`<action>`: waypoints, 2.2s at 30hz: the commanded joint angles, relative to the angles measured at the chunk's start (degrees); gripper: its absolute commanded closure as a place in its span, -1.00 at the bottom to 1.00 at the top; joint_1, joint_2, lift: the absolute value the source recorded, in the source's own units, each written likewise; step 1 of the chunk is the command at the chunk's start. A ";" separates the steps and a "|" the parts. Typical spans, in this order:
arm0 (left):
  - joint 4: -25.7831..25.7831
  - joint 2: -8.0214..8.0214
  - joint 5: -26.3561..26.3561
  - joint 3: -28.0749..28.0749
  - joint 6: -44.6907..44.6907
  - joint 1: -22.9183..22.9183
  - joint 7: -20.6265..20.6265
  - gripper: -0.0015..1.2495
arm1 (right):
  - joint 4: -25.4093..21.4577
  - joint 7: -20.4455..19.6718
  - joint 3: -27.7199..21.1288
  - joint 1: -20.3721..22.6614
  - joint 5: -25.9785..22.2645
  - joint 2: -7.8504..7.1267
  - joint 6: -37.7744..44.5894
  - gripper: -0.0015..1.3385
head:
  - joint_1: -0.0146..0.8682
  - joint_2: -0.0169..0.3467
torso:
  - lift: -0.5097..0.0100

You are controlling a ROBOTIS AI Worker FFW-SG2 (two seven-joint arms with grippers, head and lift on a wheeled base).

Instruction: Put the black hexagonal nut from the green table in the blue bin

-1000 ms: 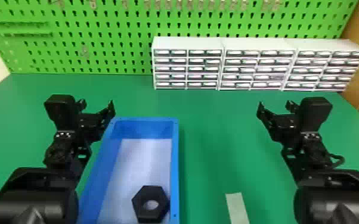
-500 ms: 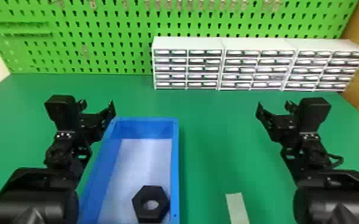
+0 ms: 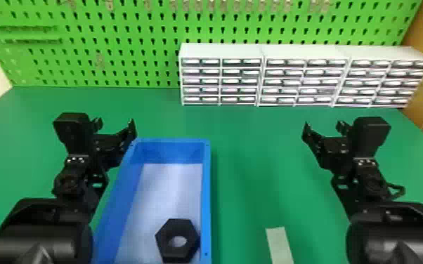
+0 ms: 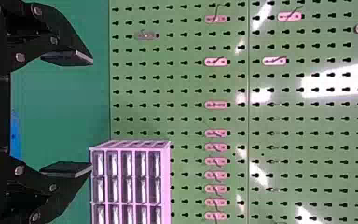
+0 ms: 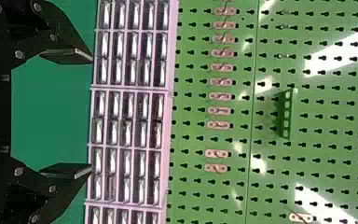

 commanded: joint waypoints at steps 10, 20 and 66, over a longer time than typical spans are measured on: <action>0.00 0.00 0.09 0.28 0.00 0.00 0.00 -0.28 | 0.00 0.00 -0.06 -0.03 0.00 0.00 0.00 -0.33 | 0.59 -0.63 | 0.59; 0.00 0.00 0.09 0.19 0.09 -0.26 0.00 -0.28 | 0.00 0.00 -0.06 -0.03 0.00 0.18 0.00 -0.33 | 0.59 -0.63 | 0.59; 0.00 0.00 0.00 0.19 0.00 -0.44 0.00 -0.28 | 0.09 0.00 0.12 -0.20 -0.09 -0.09 0.00 -0.33 | 0.59 -0.63 | 0.59</action>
